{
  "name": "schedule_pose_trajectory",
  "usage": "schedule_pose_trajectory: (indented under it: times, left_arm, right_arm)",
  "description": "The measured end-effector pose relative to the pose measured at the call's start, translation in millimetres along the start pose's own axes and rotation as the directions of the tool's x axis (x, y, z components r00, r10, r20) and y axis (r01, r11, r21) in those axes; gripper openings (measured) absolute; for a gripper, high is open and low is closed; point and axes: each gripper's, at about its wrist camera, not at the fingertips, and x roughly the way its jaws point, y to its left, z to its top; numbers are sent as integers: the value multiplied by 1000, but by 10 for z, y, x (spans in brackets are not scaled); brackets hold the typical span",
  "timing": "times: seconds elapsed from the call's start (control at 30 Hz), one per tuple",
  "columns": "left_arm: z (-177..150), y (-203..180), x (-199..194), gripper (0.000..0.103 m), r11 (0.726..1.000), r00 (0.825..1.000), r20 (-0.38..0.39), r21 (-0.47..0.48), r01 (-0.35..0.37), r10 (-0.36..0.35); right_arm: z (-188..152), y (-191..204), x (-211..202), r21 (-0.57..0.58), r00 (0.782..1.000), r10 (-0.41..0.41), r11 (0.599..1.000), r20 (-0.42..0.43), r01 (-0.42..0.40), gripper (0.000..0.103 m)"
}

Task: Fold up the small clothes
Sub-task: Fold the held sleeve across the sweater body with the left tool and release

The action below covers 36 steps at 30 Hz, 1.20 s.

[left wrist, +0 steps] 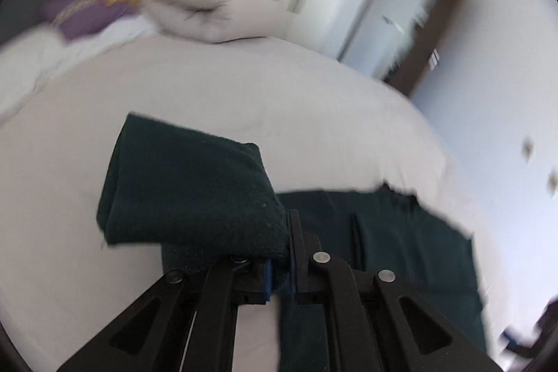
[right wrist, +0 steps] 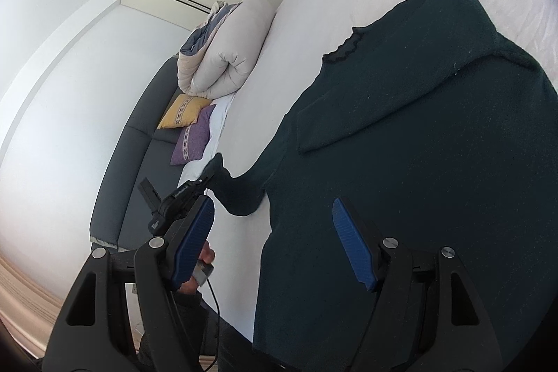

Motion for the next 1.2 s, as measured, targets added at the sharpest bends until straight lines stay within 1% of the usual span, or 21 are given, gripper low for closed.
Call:
schedule_pose_trajectory:
  times: [0.03,0.07,0.1,0.13,0.2,0.27,0.33,0.37,0.4,0.43,0.47,0.53,0.6,0.67,0.73,0.83,0.93,1.0,1.03,1.07,1.2]
  left_arm:
    - [-128,-393,57,7,986,999,3,158,-48,49]
    - [-287,-694,113,7,957,996,16,276,-92,91]
    - [-478,-954,178,7,917,991,37,377,-131,126]
    - [-620,-1075,223,7,897,990,39,421,-137,132]
    - [-864,-1197,285,7,880,990,32,454,-136,137]
    - [-1023,-1224,317,7,862,988,41,484,-150,148]
    - [-1195,-1254,329,7,832,985,42,529,-164,168]
    - [-1247,-1219,351,7,827,984,42,537,-168,173]
    - [-1256,-1179,360,7,832,985,34,530,-163,172]
    - [-1359,-1145,288,7,841,985,26,517,-159,171]
    - [-1360,-1081,301,7,851,985,18,502,-156,170]
    - [-1364,-1016,281,7,864,986,11,480,-149,164]
    - [-1355,-975,251,7,876,988,11,460,-143,156]
    - [-1303,-976,185,7,899,991,8,419,-125,134]
    - [-1255,-934,144,7,919,994,12,381,-106,110]
    - [-1208,-916,106,7,928,996,24,360,-92,89]
    - [-1174,-905,95,7,937,997,27,339,-81,77]
    - [-1157,-899,88,7,941,997,28,328,-78,73]
    - [-1154,-897,84,7,942,997,27,326,-76,71]
    - [-1152,-894,81,7,943,997,24,324,-73,69]
    - [-1167,-901,20,13,945,999,23,322,-51,46]
  right_arm:
    - [49,-27,21,0,1000,-11,1000,4,11,70]
    - [102,-51,67,6,1000,-18,1000,5,18,70]
    - [161,-86,118,18,1000,-20,1000,-1,20,70]
    - [214,-125,170,33,1000,-17,999,-14,17,70]
    - [309,-196,310,59,999,-8,998,-51,11,70]
    - [377,-297,484,99,997,10,995,-77,-2,70]
    - [433,-419,693,155,994,38,988,-104,-22,70]
    - [452,-470,807,177,992,51,984,-119,-29,70]
    - [473,-532,932,202,989,55,979,-140,-26,70]
    - [472,-596,1053,232,985,47,973,-169,-7,70]
    - [450,-651,1155,265,979,38,964,-199,17,70]
    - [376,-740,1375,332,965,56,943,-258,34,71]
    - [266,-765,1570,346,950,63,937,-307,50,71]
    - [150,-804,1732,382,940,78,922,-331,58,71]
    - [63,-830,1850,441,937,116,897,-330,44,71]
    - [-36,-840,1983,502,939,168,865,-301,6,68]
    - [-114,-832,2123,543,938,204,840,-280,-20,53]
    - [-129,-808,2189,528,938,192,849,-287,-12,24]
    - [-124,-779,2206,502,938,178,865,-296,-6,20]
    - [-113,-721,2212,469,940,159,883,-302,1,11]
    - [116,-353,2052,244,948,33,969,-318,48,7]
